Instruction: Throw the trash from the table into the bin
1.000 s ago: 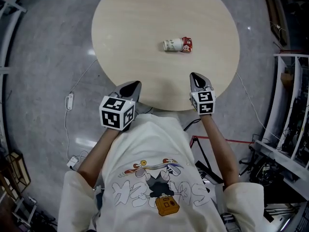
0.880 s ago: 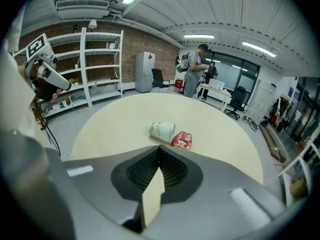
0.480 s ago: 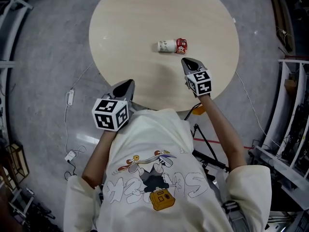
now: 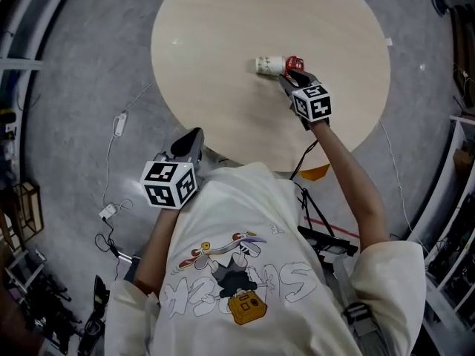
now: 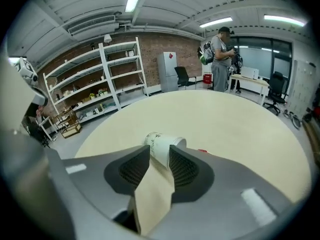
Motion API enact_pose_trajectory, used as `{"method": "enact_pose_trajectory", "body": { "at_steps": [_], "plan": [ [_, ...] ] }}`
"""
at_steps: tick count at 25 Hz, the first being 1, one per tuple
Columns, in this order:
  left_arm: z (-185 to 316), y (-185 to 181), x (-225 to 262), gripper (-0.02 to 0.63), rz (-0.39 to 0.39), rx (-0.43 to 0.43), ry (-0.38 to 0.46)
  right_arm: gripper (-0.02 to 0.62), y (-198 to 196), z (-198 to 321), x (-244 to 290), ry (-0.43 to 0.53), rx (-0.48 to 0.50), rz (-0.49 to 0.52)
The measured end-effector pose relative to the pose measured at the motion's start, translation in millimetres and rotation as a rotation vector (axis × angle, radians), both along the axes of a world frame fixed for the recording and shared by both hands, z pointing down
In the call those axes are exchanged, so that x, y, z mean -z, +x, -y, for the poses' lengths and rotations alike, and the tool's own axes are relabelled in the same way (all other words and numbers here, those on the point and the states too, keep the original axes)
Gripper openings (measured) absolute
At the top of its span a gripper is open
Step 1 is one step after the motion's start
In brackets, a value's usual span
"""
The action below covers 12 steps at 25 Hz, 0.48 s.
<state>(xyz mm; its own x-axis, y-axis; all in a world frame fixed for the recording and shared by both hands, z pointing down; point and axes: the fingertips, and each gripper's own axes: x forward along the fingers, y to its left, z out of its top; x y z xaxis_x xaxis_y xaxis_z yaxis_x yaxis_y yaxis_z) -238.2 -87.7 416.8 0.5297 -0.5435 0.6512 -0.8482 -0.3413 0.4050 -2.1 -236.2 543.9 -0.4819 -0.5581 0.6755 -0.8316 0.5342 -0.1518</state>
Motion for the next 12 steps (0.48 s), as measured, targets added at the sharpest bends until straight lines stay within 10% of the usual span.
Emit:
{"method": "enact_pose_trajectory", "body": {
  "at_steps": [12],
  "plan": [
    [-14.4, 3.3, -16.2, 0.005, 0.036, 0.06, -0.022, 0.195, -8.5, 22.5, -42.5, -0.149, -0.063, 0.113]
  ]
}}
